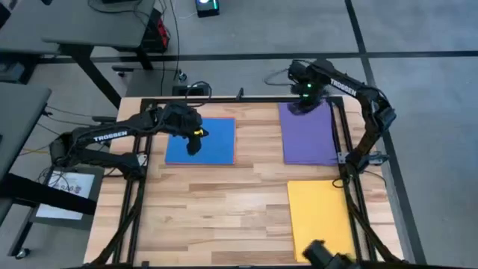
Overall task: Organize paper
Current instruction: Put the blue paper into the top center of the table
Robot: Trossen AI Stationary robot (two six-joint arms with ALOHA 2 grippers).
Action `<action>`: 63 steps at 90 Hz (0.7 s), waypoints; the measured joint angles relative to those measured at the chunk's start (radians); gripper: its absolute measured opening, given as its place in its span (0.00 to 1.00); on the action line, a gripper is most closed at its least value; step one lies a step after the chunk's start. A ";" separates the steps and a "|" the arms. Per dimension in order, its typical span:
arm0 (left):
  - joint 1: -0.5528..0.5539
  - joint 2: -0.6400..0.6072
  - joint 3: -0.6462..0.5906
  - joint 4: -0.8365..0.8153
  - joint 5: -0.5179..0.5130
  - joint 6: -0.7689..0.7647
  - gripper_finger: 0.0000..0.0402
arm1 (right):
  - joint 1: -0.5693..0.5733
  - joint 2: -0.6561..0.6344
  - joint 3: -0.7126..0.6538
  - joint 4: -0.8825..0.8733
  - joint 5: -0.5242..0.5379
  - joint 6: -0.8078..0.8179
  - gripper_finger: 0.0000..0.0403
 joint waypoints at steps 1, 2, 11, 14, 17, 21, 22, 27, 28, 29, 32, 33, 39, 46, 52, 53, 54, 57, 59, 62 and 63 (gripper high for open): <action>0.001 0.002 -0.008 0.001 -0.001 0.000 0.00 | 0.013 0.000 -0.007 0.035 -0.014 0.021 0.35; 0.002 0.003 -0.016 0.004 -0.001 0.000 0.00 | 0.026 0.000 -0.014 0.072 -0.024 0.041 0.35; 0.006 0.011 -0.106 0.046 -0.001 -0.002 0.00 | 0.171 0.020 -0.089 0.408 -0.051 0.226 0.35; 0.006 0.017 -0.131 0.074 0.000 -0.002 0.00 | 0.223 0.036 -0.113 0.526 -0.053 0.291 0.35; 0.005 0.020 -0.156 0.089 0.000 -0.003 0.00 | 0.273 0.057 -0.134 0.637 -0.053 0.359 0.35; 0.003 0.020 -0.191 0.093 0.003 -0.004 0.00 | 0.344 0.095 -0.151 0.762 -0.054 0.442 0.35; 0.002 0.020 -0.199 0.096 0.004 -0.004 0.00 | 0.361 0.106 -0.153 0.795 -0.054 0.462 0.35; 0.000 0.027 -0.227 0.137 0.012 -0.009 0.00 | 0.431 0.165 -0.149 0.927 -0.051 0.542 0.35; -0.001 0.028 -0.232 0.146 0.013 -0.009 0.00 | 0.442 0.176 -0.148 0.948 -0.051 0.556 0.35; -0.001 0.028 -0.236 0.155 0.014 -0.009 0.00 | 0.454 0.188 -0.147 0.966 -0.050 0.570 0.35; -0.002 0.026 -0.253 0.173 0.020 -0.008 0.00 | 0.487 0.222 -0.143 1.008 -0.047 0.610 0.35; -0.004 0.026 -0.259 0.177 0.024 -0.008 0.00 | 0.497 0.234 -0.141 1.020 -0.046 0.622 0.35; -0.006 0.034 -0.285 0.198 0.038 -0.007 0.00 | 0.538 0.303 -0.128 1.053 -0.039 0.690 0.35; -0.013 0.038 -0.308 0.212 0.039 -0.005 0.00 | 0.572 0.364 -0.116 1.044 -0.029 0.736 0.35; -0.018 0.037 -0.323 0.221 0.039 -0.006 0.00 | 0.588 0.383 -0.106 1.044 -0.027 0.749 0.35; -0.018 0.037 -0.325 0.221 0.039 -0.006 0.00 | 0.590 0.383 -0.106 1.045 -0.027 0.753 0.35; -0.019 0.037 -0.328 0.221 0.039 -0.006 0.00 | 0.592 0.383 -0.105 1.045 -0.027 0.757 0.35; -0.023 0.037 -0.335 0.218 0.039 -0.006 0.00 | 0.595 0.382 -0.102 1.050 -0.022 0.763 0.35; -0.025 0.037 -0.339 0.221 0.040 -0.006 0.00 | 0.598 0.378 -0.100 1.052 -0.015 0.763 0.35; -0.029 0.037 -0.346 0.225 0.039 -0.005 0.00 | 0.601 0.372 -0.099 1.043 -0.006 0.762 0.35; -0.030 0.037 -0.348 0.224 0.039 -0.004 0.00 | 0.601 0.371 -0.099 1.036 -0.002 0.762 0.35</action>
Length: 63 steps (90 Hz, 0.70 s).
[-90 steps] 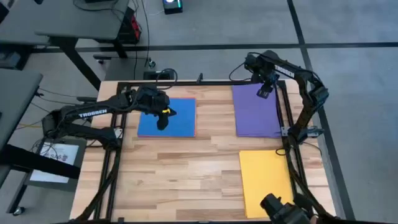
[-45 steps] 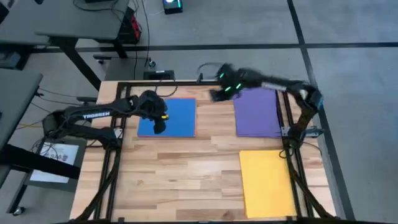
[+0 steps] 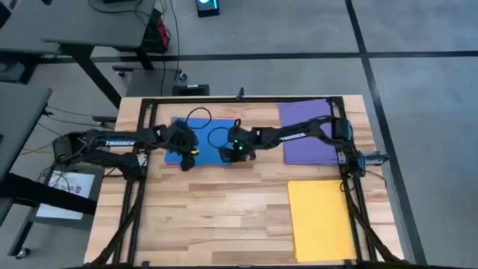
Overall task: Organize paper
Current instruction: Put the blue paper into the top center of the table
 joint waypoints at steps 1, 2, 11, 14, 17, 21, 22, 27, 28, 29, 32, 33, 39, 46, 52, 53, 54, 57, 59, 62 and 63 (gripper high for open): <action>-0.001 0.000 -0.002 0.000 0.000 0.002 0.00 | 0.000 -0.001 0.000 -0.007 0.004 0.000 0.35; -0.001 0.000 -0.004 -0.001 0.000 0.005 0.00 | 0.000 -0.003 0.000 -0.013 0.009 0.000 0.35; -0.006 0.000 -0.024 0.019 0.001 0.025 0.00 | -0.012 -0.009 -0.002 -0.032 0.024 -0.004 0.35; -0.007 0.000 -0.031 0.026 0.000 0.024 0.00 | -0.014 -0.013 -0.003 -0.038 0.025 -0.004 0.35; -0.007 0.000 -0.037 0.029 0.000 0.023 0.00 | -0.015 -0.015 -0.003 -0.038 0.027 -0.004 0.35; -0.006 0.000 -0.045 0.034 0.000 0.023 0.00 | -0.015 -0.016 -0.002 -0.045 0.028 -0.005 0.35; -0.007 0.000 -0.046 0.036 0.000 0.023 0.00 | -0.015 -0.016 -0.002 -0.048 0.028 -0.005 0.35; -0.007 0.000 -0.054 0.042 0.000 0.022 0.00 | -0.013 -0.016 -0.002 -0.068 0.027 -0.006 0.35; -0.007 0.000 -0.055 0.042 0.000 0.020 0.00 | -0.013 -0.015 -0.002 -0.071 0.026 -0.007 0.35; -0.007 0.000 -0.057 0.043 0.000 0.019 0.00 | -0.011 -0.015 -0.003 -0.075 0.026 -0.008 0.35; -0.007 0.000 -0.059 0.046 0.000 0.016 0.00 | -0.009 -0.015 -0.003 -0.087 0.026 -0.008 0.35; -0.007 0.000 -0.059 0.047 0.000 0.016 0.00 | -0.008 -0.015 -0.003 -0.090 0.026 -0.008 0.35; -0.008 0.000 -0.060 0.051 0.001 0.017 0.00 | -0.002 -0.015 -0.003 -0.106 0.034 -0.015 0.35; -0.013 0.002 -0.060 0.052 0.004 0.025 0.00 | 0.002 -0.015 -0.003 -0.130 0.044 -0.034 0.35; -0.019 0.014 -0.060 0.063 0.006 0.031 0.00 | 0.003 -0.014 -0.003 -0.138 0.044 -0.034 0.35; -0.020 0.015 -0.060 0.063 0.006 0.032 0.00 | 0.004 -0.014 -0.003 -0.138 0.044 -0.034 0.35; -0.021 0.016 -0.060 0.063 0.007 0.033 0.00 | 0.005 -0.014 -0.003 -0.138 0.044 -0.034 0.35; -0.026 0.023 -0.060 0.067 0.013 0.038 0.00 | 0.008 -0.014 -0.003 -0.137 0.044 -0.034 0.35; -0.029 0.032 -0.060 0.077 0.023 0.041 0.00 | 0.010 -0.014 -0.003 -0.137 0.045 -0.034 0.35; -0.035 0.048 -0.060 0.096 0.037 0.045 0.00 | 0.010 -0.014 -0.003 -0.137 0.046 -0.034 0.35; -0.037 0.053 -0.060 0.097 0.042 0.047 0.00 | 0.011 -0.014 -0.003 -0.137 0.046 -0.034 0.35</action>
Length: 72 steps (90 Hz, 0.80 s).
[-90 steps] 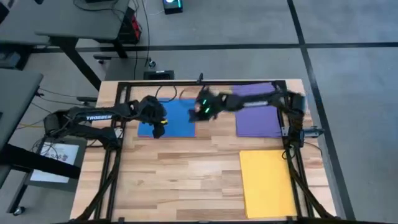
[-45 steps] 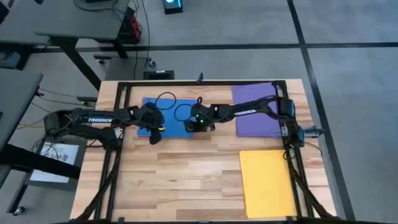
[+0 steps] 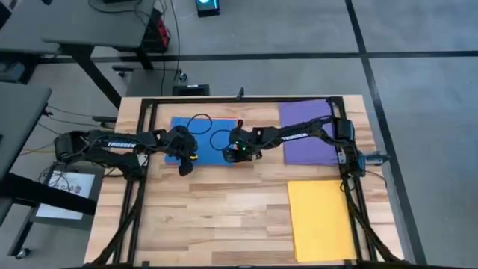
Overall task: Organize paper
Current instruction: Put the blue paper into the top center of the table
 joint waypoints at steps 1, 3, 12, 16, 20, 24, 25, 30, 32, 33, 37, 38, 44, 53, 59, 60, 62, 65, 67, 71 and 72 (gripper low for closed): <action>-0.002 0.004 0.000 0.001 0.005 0.002 0.00 | 0.000 0.000 0.000 0.000 0.000 0.000 0.35; -0.007 0.011 0.000 0.002 0.014 0.004 0.00 | 0.002 0.000 0.000 0.000 0.000 0.000 0.35; -0.034 0.048 0.003 0.022 0.034 0.005 0.00 | 0.007 0.000 0.000 0.006 0.001 0.000 0.35; -0.046 0.058 0.004 0.028 0.036 0.004 0.00 | 0.007 0.000 0.000 0.004 0.000 0.005 0.35; -0.058 0.069 0.004 0.034 0.044 0.002 0.00 | 0.007 0.000 0.000 0.003 0.001 0.008 0.35; -0.071 0.077 0.004 0.039 0.054 0.001 0.00 | 0.009 0.000 0.000 0.003 0.001 0.008 0.35; -0.073 0.077 0.004 0.039 0.059 0.001 0.00 | 0.010 0.000 0.000 0.003 0.001 0.008 0.35; -0.090 0.080 0.004 0.042 0.073 0.003 0.00 | 0.011 0.000 0.000 0.005 0.002 0.008 0.35; -0.096 0.081 0.004 0.045 0.075 0.005 0.00 | 0.011 0.000 0.000 0.005 0.002 0.008 0.35; -0.098 0.082 0.004 0.045 0.075 0.005 0.00 | 0.012 0.000 0.000 0.005 0.002 0.008 0.35; -0.107 0.083 0.004 0.046 0.075 0.008 0.00 | 0.014 0.000 0.000 0.005 0.002 0.008 0.35; -0.109 0.083 0.004 0.046 0.075 0.008 0.00 | 0.015 0.000 0.000 0.004 0.002 0.008 0.35; -0.114 0.083 0.004 0.046 0.074 0.009 0.00 | 0.019 0.000 0.000 0.005 0.002 0.008 0.35; -0.115 0.083 0.004 0.046 0.074 0.009 0.00 | 0.024 0.000 0.000 0.004 0.002 0.018 0.35; -0.115 0.083 0.004 0.046 0.074 0.009 0.00 | 0.027 0.000 0.000 0.003 0.002 0.024 0.35; -0.115 0.083 0.004 0.046 0.074 0.009 0.00 | 0.027 0.000 0.000 0.003 0.002 0.025 0.35; -0.115 0.083 0.004 0.046 0.074 0.009 0.00 | 0.028 0.000 0.000 0.002 0.002 0.024 0.35; -0.115 0.083 0.004 0.046 0.074 0.009 0.00 | 0.031 0.000 0.000 -0.004 0.002 0.025 0.35; -0.115 0.083 0.004 0.046 0.074 0.008 0.00 | 0.032 0.000 0.000 -0.008 0.002 0.026 0.35; -0.115 0.083 0.004 0.046 0.074 0.005 0.00 | 0.035 0.000 0.000 -0.014 0.002 0.027 0.35; -0.115 0.083 0.004 0.046 0.074 0.005 0.00 | 0.037 0.000 0.000 -0.014 0.002 0.027 0.35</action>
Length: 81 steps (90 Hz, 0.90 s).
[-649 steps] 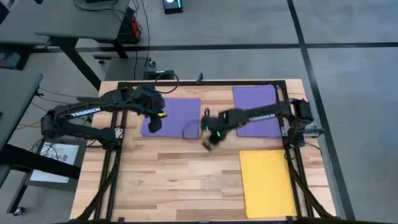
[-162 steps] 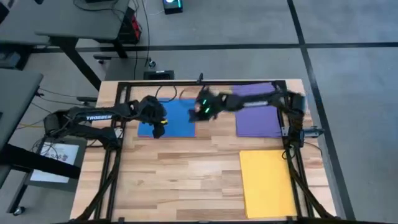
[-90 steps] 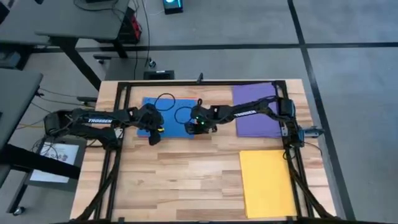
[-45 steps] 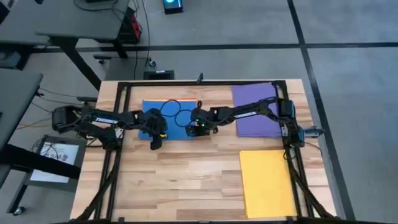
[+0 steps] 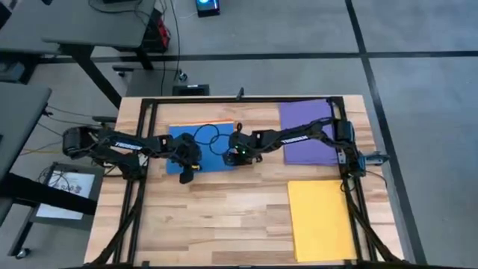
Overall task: Organize paper
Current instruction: Put the blue paper into the top center of the table
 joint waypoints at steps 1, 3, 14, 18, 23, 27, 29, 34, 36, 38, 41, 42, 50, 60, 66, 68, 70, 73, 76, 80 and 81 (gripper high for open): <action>0.000 0.000 0.000 0.000 0.000 0.000 0.00 | 0.001 0.000 0.000 0.000 0.000 0.000 0.35; 0.000 0.000 0.000 0.000 0.000 0.000 0.00 | 0.003 0.000 0.000 0.000 0.000 0.000 0.35; 0.000 0.000 0.000 0.004 0.000 0.000 0.00 | 0.014 0.000 0.000 0.003 0.000 0.009 0.35; 0.000 0.000 0.000 0.006 0.000 0.000 0.00 | 0.017 0.000 0.000 0.003 0.000 0.009 0.35; 0.000 0.000 0.000 0.009 0.000 -0.001 0.00 | 0.020 0.000 0.000 0.004 0.006 0.010 0.35; 0.000 0.000 0.000 0.010 0.000 -0.001 0.00 | 0.021 0.000 0.000 0.005 0.011 0.010 0.35; 0.000 0.000 0.000 0.010 0.000 -0.001 0.00 | 0.021 0.000 0.000 0.006 0.013 0.010 0.35; 0.000 0.000 0.000 0.010 0.000 -0.002 0.00 | 0.020 0.000 0.000 0.019 0.015 0.009 0.35; 0.000 0.000 0.000 0.010 0.000 -0.002 0.00 | 0.020 0.000 0.000 0.030 0.017 0.008 0.35; 0.000 0.000 0.000 0.010 -0.001 -0.002 0.00 | 0.020 0.000 0.000 0.042 0.018 0.007 0.35; 0.000 0.000 0.000 0.010 -0.001 -0.003 0.00 | 0.020 0.000 0.000 0.062 0.018 0.006 0.35; 0.000 0.000 0.000 0.010 -0.001 -0.003 0.00 | 0.020 0.000 0.000 0.068 0.018 0.005 0.35; 0.000 0.000 0.000 0.010 -0.001 -0.013 0.00 | 0.020 0.000 0.000 0.099 0.018 -0.003 0.35; 0.000 0.000 0.000 0.010 -0.002 -0.030 0.00 | 0.020 0.000 0.000 0.101 0.018 -0.003 0.35; 0.000 0.000 0.000 0.010 -0.002 -0.029 0.00 | 0.020 0.000 0.000 0.101 0.018 -0.002 0.35; 0.000 0.000 0.000 0.010 -0.002 -0.030 0.00 | 0.019 0.000 0.000 0.101 0.018 -0.002 0.35; 0.000 0.000 0.000 0.010 -0.002 -0.029 0.00 | 0.018 0.000 0.000 0.101 0.018 -0.002 0.35; 0.000 0.000 0.000 0.010 -0.002 -0.029 0.00 | 0.016 0.000 0.000 0.101 0.018 -0.002 0.35; 0.000 0.000 0.000 0.010 -0.002 -0.028 0.00 | 0.013 0.000 0.000 0.105 0.018 -0.002 0.35; 0.000 0.000 0.000 0.010 -0.002 -0.026 0.00 | 0.009 0.000 0.000 0.120 0.018 -0.015 0.35; 0.000 0.000 0.000 0.010 -0.002 -0.025 0.00 | 0.008 0.000 0.000 0.126 0.018 -0.021 0.35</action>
